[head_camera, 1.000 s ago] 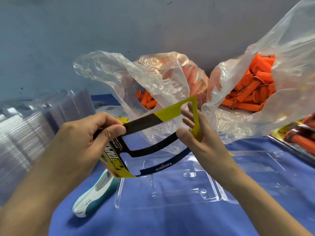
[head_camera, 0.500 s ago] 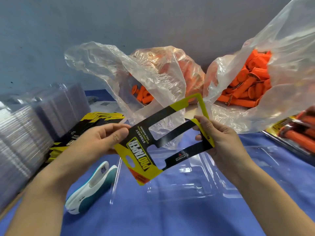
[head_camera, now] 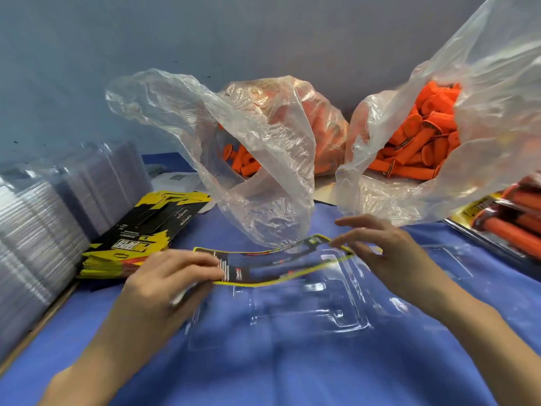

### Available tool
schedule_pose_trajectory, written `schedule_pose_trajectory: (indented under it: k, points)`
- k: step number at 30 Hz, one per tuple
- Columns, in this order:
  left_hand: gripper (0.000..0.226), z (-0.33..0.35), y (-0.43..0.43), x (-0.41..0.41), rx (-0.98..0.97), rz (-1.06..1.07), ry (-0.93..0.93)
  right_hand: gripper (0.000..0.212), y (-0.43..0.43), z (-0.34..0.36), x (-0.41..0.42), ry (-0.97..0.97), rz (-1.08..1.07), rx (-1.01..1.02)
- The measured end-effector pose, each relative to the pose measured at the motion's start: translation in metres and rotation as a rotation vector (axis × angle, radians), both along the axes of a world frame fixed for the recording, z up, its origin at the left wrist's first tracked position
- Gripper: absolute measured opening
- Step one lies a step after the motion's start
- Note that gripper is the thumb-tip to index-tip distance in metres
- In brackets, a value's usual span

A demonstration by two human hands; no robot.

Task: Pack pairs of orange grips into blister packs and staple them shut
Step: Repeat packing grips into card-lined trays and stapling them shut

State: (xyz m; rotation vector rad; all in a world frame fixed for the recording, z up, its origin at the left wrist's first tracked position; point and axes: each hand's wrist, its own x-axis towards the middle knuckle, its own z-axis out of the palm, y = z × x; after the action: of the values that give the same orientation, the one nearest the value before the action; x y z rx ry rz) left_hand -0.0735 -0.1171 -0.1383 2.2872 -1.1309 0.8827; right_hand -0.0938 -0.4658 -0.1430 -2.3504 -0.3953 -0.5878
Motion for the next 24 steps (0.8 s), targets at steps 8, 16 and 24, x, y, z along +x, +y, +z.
schedule_pose_trajectory:
  k: [8,16,24]
  points:
    - [0.025,-0.024,0.022,-0.007,0.188,-0.025,-0.101,0.037,-0.009,-0.015,-0.012,0.041,-0.041,-0.104]
    - [0.027,-0.031,0.020,-0.011,0.216,-0.065,0.027,0.026,-0.004,-0.020,-0.012,0.062,-0.041,-0.231]
    - [0.036,-0.028,0.020,-0.021,0.235,-0.046,0.191,0.021,-0.001,-0.024,-0.014,0.069,-0.021,-0.238]
